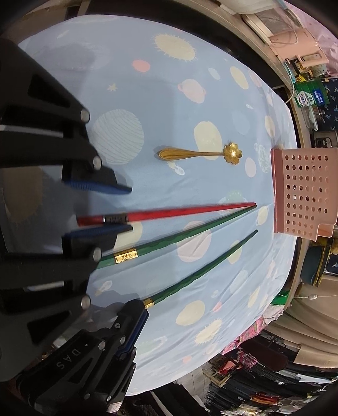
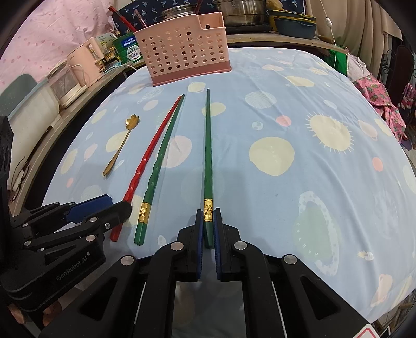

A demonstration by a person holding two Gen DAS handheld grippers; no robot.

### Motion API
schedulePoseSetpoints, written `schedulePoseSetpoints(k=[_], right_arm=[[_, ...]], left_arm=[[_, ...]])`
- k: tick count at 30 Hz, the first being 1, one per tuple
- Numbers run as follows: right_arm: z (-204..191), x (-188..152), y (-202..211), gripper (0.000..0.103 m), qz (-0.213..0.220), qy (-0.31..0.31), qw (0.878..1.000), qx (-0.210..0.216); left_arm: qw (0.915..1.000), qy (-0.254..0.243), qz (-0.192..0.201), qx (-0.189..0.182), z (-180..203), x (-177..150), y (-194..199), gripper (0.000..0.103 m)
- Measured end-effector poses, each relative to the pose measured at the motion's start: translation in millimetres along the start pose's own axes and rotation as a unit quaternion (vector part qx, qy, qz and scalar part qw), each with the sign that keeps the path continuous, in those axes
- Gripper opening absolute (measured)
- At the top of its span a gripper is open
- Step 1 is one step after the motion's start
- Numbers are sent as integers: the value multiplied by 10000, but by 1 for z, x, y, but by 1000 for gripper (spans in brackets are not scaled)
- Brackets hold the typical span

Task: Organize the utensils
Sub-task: 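Grasp a green chopstick with the right tool while the left tool grasps the red chopstick, then lift both held chopsticks up and carry them over the pink basket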

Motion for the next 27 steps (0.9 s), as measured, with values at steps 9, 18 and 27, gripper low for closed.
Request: schedulePoseSetpoints(k=[9, 18, 27], right_arm=[[-3, -2, 6, 7, 41, 36, 10000, 24], [-3, 13, 27, 7, 270, -18, 9995, 159], [-9, 47, 60, 7, 623, -211, 9968, 454]], left_arm=[[9999, 84, 65, -113, -5, -3, 9, 7], [9987, 189, 479, 30, -18, 11, 43, 7], [9944, 401, 971, 82, -33, 40, 76, 7]])
Point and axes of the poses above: each gripper's, at about its wrist camera, not at the fingertips, and y roughly against the way its jaws point, z to its right, x to its top, the point moved 2 cm from there along -y, roughly the way its jaws point, and after that the axes turned 13 degrees about -y, right-handed, at the moved point
